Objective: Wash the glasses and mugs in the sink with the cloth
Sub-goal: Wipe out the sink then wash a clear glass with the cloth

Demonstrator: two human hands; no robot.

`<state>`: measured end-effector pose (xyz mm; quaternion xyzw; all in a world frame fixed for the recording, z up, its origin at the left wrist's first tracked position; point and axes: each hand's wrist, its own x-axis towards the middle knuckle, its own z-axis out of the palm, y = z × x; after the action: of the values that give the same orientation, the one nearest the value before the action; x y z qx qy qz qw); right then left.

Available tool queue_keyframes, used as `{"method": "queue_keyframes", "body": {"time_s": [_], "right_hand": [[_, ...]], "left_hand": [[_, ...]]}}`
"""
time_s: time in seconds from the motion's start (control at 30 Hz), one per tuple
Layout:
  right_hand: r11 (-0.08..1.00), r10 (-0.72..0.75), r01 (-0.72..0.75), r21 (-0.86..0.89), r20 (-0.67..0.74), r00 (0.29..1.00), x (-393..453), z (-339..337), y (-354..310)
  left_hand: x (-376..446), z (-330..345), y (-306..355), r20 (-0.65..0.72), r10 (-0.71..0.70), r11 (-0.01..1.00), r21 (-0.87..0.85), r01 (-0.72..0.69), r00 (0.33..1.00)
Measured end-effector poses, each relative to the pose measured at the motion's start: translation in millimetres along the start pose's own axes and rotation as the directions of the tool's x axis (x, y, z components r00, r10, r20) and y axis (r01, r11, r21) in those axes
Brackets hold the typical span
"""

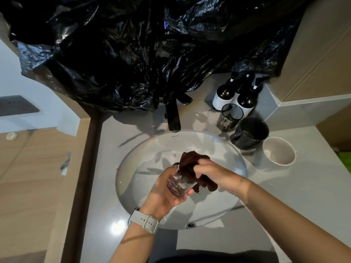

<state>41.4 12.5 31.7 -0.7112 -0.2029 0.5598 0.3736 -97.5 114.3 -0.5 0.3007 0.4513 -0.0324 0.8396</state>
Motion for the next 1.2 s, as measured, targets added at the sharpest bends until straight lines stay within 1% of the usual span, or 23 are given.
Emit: {"method": "queue_keyframes", "body": {"time_s": [0.07,0.13,0.2,0.27,0.4,0.5,0.6,0.63,0.7,0.73,0.83,0.9,0.97,1.03,1.1,1.13,1.17,1.2], "right_hand": [[1.000,-0.022,0.020,0.023,0.116,0.993,-0.2,-8.9,2.1],[0.997,-0.074,0.069,0.033,0.186,0.980,1.6,-16.5,11.4],[0.991,-0.132,0.122,0.060,0.209,0.969,0.4,-16.0,18.3],[0.982,-0.187,0.176,0.074,0.195,0.963,-0.8,-10.1,23.1],[0.960,-0.250,0.262,-0.099,0.116,0.961,-1.4,4.0,24.1],[0.938,-0.310,0.319,-0.134,0.079,0.947,-4.5,11.1,19.0],[0.907,-0.395,0.393,-0.151,0.017,0.919,-3.1,11.7,21.1],[0.906,-0.408,0.403,-0.128,-0.016,0.913,-2.8,13.1,22.6],[0.909,-0.415,0.416,-0.007,-0.094,0.905,-2.5,19.0,27.8],[0.899,-0.425,0.435,0.053,-0.134,0.895,-2.6,22.2,30.9],[0.840,-0.433,0.493,0.227,-0.268,0.861,-8.9,29.0,25.0],[0.814,-0.388,0.489,0.313,-0.333,0.859,-6.7,26.0,20.9],[0.827,-0.379,0.482,0.291,-0.346,0.859,-3.6,23.7,18.6],[0.855,-0.388,0.458,0.243,-0.288,0.876,-1.9,21.4,20.3],[0.901,-0.370,0.392,0.186,-0.143,0.918,-3.1,15.3,22.7],[0.926,-0.362,0.366,0.092,-0.057,0.930,-4.0,11.3,24.7],[0.936,-0.349,0.348,-0.049,0.000,0.937,-4.3,7.2,25.5],[0.923,-0.350,0.347,-0.168,0.016,0.937,-3.4,3.9,25.5]], "left_hand": [[1.1,-4.0,-0.9,0.008,0.000,1.000,-0.020,0.001,1.000],[1.1,-7.1,-0.9,-0.002,0.019,0.999,-0.032,-0.019,1.000],[1.8,-9.6,-0.1,0.005,0.017,0.999,-0.050,-0.016,1.000],[0.4,-9.6,3.3,0.031,-0.018,0.998,-0.058,0.019,0.999],[3.0,-9.7,11.0,0.057,-0.083,0.995,-0.051,0.086,0.995],[7.5,-5.7,14.7,0.054,-0.090,0.994,-0.063,0.093,0.994],[10.2,2.0,18.5,0.013,-0.077,0.996,-0.040,0.078,0.997],[9.9,5.4,21.0,-0.001,-0.059,0.998,-0.008,0.059,0.998],[7.4,12.5,26.3,-0.047,-0.002,0.995,0.103,0.007,0.999],[9.4,14.7,27.8,-0.069,0.031,0.986,0.168,-0.019,0.997],[8.4,24.1,32.5,-0.072,0.117,0.938,0.336,-0.086,0.991],[9.6,28.3,33.2,-0.057,0.101,0.923,0.378,-0.072,0.993],[10.7,28.4,32.7,-0.043,0.096,0.933,0.351,-0.075,0.994],[11.6,22.1,31.2,0.008,0.095,0.951,0.296,-0.093,0.995],[9.8,16.6,33.0,0.111,0.021,0.980,0.196,-0.042,0.994],[9.7,13.6,32.3,0.127,-0.020,0.988,0.157,0.000,0.992],[10.7,12.3,29.7,0.131,-0.052,0.990,0.137,0.033,0.990],[10.4,12.7,26.6,0.129,-0.068,0.990,0.132,0.051,0.989]]}}
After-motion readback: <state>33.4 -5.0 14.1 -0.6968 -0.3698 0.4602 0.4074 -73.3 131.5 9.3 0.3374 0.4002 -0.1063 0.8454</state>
